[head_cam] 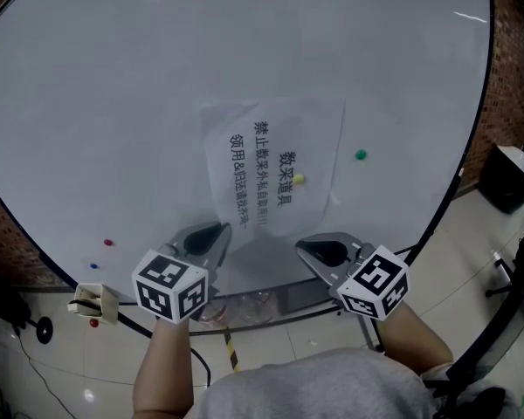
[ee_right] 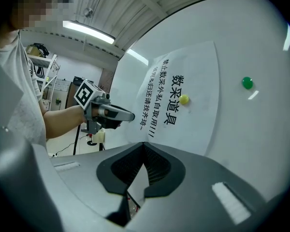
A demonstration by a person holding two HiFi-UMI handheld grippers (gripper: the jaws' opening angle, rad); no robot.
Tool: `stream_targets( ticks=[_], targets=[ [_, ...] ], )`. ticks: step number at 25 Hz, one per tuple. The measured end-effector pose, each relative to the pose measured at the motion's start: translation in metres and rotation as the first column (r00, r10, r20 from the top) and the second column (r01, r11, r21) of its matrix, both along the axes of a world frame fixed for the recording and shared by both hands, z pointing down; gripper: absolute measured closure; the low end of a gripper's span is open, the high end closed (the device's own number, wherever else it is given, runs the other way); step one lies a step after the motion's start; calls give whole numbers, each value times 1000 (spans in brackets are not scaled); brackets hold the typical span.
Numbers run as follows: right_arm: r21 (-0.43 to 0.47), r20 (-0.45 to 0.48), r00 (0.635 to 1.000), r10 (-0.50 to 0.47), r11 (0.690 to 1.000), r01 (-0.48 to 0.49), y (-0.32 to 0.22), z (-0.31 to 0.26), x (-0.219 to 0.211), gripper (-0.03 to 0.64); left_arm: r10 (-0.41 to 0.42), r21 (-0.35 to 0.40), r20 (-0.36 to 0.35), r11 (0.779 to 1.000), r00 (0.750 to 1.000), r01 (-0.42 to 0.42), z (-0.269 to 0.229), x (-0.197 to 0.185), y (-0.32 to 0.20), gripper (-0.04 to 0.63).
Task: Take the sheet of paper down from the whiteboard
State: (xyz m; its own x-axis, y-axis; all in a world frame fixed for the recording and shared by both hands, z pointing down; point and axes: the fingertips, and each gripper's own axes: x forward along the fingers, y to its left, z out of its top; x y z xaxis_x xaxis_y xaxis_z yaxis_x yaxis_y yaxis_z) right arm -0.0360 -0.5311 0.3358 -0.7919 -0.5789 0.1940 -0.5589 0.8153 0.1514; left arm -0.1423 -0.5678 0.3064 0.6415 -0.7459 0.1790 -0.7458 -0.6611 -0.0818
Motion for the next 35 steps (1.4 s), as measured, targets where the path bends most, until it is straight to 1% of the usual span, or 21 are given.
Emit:
stream_targets(
  ticks=[5,7,9,11,14,15,16,17,22,26,28,35],
  targets=[
    [16,-2,1000,17,1000,-17,-6,-4,-1,618,6,-3,8,1000,1000,-6,1,2,2,592],
    [58,-12,999,38,998,-37,-10,-10,-1,618,12,-3,6,1000,1000,-12,0,2,3,593],
    [133,-36,996,77,989,-72,-16,-22,1,618,16,-3,1,1000,1000,-16,0,2,3,592],
    [227,-61,988,144,966,-127,-24,-39,4,618,22,-3,-11,1000,1000,-22,-1,1,4,592],
    [353,-55,969,240,913,-206,-34,-68,8,618,38,-3,-30,999,999,-38,-2,1,6,593],
    [379,-47,964,260,898,-224,-37,-76,9,610,42,-3,-33,999,999,-42,-2,1,6,592],
    [396,-41,960,278,886,-239,-40,-81,10,559,46,-4,-34,999,998,-46,-2,1,6,592],
    [410,-38,955,294,876,-254,-44,-85,10,535,49,-4,-36,999,998,-49,-2,1,6,592],
    [484,-58,928,368,823,-297,-56,-98,9,526,71,-11,-57,997,996,-72,0,2,5,592],
    [572,-122,884,452,759,-309,-61,-100,7,523,83,-8,-64,996,994,-84,-1,2,5,592],
    [587,-139,870,473,747,-313,-64,-98,6,523,88,-8,-66,996,994,-88,-1,2,4,592],
    [624,-158,843,514,714,-318,-67,-96,6,535,95,-7,-78,995,992,-96,-2,2,5,592]
  ],
)
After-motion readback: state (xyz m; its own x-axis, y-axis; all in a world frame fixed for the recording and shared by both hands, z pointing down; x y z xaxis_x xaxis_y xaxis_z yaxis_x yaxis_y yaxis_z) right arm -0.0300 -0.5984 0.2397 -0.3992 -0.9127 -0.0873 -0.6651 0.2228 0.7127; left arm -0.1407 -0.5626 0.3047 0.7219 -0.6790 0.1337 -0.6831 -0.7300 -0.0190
